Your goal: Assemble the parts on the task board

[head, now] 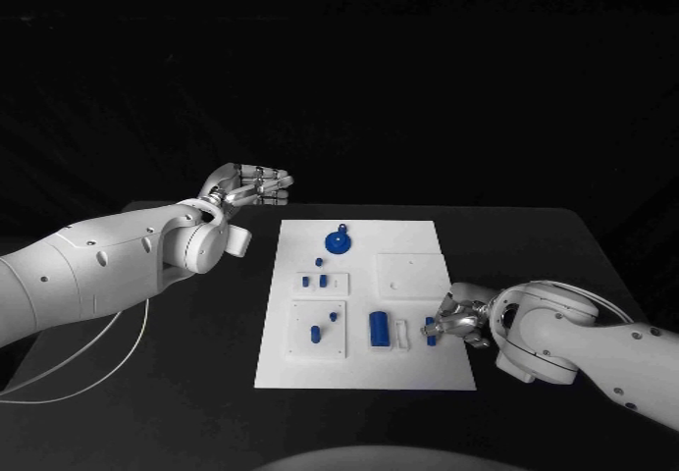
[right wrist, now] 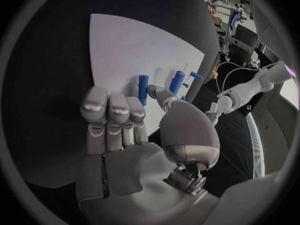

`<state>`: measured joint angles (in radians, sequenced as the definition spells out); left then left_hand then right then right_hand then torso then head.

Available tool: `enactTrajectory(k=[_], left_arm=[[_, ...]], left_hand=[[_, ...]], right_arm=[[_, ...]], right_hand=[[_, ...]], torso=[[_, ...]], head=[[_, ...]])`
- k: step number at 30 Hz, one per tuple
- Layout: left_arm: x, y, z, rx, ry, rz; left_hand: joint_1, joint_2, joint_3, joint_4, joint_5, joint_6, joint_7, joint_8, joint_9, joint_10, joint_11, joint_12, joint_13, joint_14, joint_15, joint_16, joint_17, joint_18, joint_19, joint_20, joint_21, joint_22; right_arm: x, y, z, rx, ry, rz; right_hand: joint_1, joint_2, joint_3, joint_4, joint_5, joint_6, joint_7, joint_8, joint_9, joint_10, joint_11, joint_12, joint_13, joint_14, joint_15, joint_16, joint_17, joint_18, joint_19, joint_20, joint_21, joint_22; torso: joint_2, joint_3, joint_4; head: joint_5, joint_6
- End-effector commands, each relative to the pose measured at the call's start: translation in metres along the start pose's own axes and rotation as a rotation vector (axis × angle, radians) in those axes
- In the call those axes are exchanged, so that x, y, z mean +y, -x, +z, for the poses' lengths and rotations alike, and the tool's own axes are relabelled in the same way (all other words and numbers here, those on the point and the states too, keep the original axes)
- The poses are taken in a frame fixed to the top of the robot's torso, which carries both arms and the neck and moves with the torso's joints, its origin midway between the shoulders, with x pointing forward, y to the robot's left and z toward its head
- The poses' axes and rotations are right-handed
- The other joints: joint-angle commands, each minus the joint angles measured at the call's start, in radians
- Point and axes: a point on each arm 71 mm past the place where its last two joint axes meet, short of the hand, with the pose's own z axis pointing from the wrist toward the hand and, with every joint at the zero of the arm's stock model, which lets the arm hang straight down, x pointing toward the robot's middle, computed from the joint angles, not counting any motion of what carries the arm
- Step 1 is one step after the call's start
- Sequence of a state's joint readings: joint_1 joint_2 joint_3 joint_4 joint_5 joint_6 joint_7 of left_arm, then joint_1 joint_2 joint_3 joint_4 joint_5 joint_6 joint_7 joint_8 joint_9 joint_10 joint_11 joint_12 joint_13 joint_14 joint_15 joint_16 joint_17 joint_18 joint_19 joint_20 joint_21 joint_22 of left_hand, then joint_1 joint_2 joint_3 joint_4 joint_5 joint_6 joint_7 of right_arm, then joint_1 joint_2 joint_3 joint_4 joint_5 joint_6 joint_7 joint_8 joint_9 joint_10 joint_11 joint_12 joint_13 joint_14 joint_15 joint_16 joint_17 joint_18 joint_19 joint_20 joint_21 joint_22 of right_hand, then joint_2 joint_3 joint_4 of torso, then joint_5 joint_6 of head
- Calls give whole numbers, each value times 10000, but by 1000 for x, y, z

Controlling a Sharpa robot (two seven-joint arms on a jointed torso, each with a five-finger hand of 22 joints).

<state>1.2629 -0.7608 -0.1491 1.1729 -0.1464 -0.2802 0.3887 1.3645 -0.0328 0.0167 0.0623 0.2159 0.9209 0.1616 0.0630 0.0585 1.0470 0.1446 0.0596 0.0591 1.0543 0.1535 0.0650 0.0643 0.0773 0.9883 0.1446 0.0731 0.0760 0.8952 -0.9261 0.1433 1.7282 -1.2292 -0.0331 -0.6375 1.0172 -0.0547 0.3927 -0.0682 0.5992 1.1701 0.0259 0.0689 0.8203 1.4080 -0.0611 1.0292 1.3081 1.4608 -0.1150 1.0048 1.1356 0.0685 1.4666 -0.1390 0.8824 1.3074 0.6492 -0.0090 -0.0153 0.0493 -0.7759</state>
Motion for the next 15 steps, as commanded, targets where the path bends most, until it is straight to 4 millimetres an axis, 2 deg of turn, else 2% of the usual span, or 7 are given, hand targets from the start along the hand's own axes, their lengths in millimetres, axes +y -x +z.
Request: enactTrajectory(k=[1,5,9,15], left_arm=[[-1,-2,0,130,-37,-117],[-1,-2,0,135,-29,-119],[-1,-2,0,151,-26,-125],[0,-3,0,161,-5,-129]], left_hand=[[2,60,-1,60,21,-49,-10,-15,2,-29,39,0,-7,39,4,-37,-1,-52,21,-15,57,-5],[2,60,-1,60,21,-49,-10,-15,2,-29,39,0,-7,39,4,-37,-1,-52,21,-15,57,-5],[6,52,-7,50,24,-55,-18,-14,3,-37,35,0,-8,45,2,-38,-1,-53,26,-15,59,-4],[6,52,-7,50,24,-55,-18,-14,3,-37,35,0,-8,45,2,-38,-1,-53,26,-15,59,-4]], right_arm=[[7,-2,-2,186,232,858],[11,-4,-3,387,306,961],[14,-6,-1,542,318,955],[19,-9,1,770,381,864]], right_hand=[[26,-139,1903,-1998,122,94,3,35,70,59,-59,-47,42,-6,-33,-56,-18,-61,588,-1,-10,1031],[29,-141,1870,-1997,146,98,3,30,62,57,-59,-52,39,-7,-33,-60,-26,-62,585,-2,-27,1027],[43,-138,1828,-1999,160,98,3,26,50,51,-58,-63,33,-9,-34,-59,-28,-62,583,-3,-42,1024],[75,-119,1750,-2007,185,101,5,21,4,38,-55,-78,24,-12,-29,-68,-40,-64,577,2,-67,1022]], torso=[[0,-2,3],[-7,-7,0],[-16,-9,-2],[-1,-5,2]], head=[[11,-7],[24,-49],[19,-7],[38,-14]])
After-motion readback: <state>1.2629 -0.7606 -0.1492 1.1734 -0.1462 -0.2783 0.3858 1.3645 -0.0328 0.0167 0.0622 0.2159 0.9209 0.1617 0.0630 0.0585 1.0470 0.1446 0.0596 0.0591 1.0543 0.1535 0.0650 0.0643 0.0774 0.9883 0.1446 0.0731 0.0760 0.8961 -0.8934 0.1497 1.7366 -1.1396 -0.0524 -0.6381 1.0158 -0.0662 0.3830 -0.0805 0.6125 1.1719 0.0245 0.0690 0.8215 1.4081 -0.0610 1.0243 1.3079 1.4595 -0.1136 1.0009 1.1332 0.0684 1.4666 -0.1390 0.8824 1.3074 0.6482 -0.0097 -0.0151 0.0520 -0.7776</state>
